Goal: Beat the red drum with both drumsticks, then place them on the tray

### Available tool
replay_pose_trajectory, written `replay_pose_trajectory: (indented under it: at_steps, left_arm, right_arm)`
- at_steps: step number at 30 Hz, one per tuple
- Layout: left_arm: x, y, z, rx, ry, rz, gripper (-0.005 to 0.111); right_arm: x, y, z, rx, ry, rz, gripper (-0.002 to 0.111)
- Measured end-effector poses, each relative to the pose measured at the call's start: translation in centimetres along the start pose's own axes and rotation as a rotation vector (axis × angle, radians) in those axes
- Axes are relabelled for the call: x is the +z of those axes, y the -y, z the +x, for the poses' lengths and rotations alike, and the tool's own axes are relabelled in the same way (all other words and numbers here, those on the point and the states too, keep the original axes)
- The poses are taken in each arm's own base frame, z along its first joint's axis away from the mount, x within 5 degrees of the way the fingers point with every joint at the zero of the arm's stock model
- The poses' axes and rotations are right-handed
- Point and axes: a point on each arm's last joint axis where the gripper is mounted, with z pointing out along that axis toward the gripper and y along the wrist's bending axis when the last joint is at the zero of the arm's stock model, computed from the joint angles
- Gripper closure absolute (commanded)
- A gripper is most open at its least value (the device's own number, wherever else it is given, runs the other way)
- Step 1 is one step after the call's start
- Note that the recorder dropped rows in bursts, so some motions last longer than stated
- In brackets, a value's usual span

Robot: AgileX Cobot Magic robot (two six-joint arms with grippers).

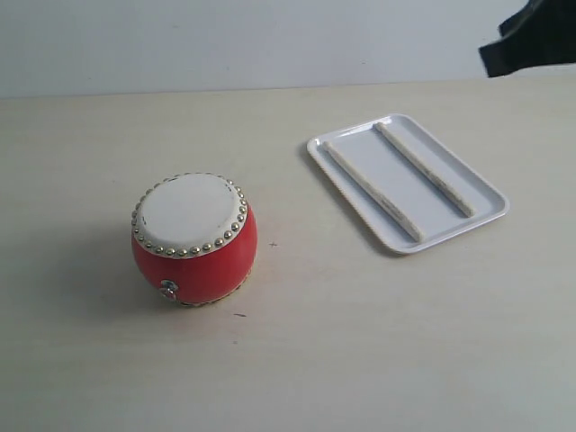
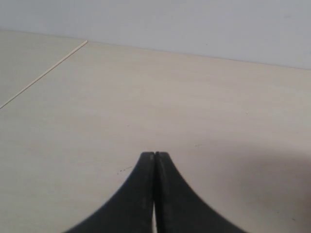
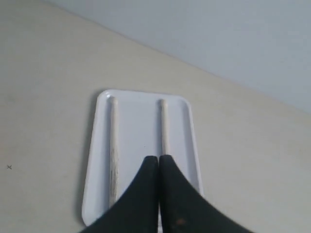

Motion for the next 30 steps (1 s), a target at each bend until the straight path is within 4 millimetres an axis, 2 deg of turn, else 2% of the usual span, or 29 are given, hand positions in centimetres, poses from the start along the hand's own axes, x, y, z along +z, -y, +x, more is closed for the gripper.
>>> replay_pose_trajectory:
  at_steps: [9,12,15,21,30]
  left_arm:
    - [0.0,0.0,0.0,0.000,0.000,0.000,0.107]
    - [0.0,0.0,0.0,0.000,0.000,0.000,0.107]
    - [0.0,0.0,0.0,0.000,0.000,0.000,0.107]
    - [0.0,0.0,0.0,0.000,0.000,0.000,0.107]
    - [0.0,0.0,0.0,0.000,0.000,0.000,0.107]
  right_arm:
    - [-9.5,1.7,6.6,0.242,0.264,0.229,0.108]
    - [-11.9,1.4,8.5,0.274,0.346,0.302,0.108]
    - [-13.8,0.8,9.4,0.276,0.425,0.333,0.108]
    - [-16.2,-0.1,10.2,0.278,0.541,0.346,0.108]
    - [-16.6,-0.4,10.3,0.301,0.571,0.328,0.108]
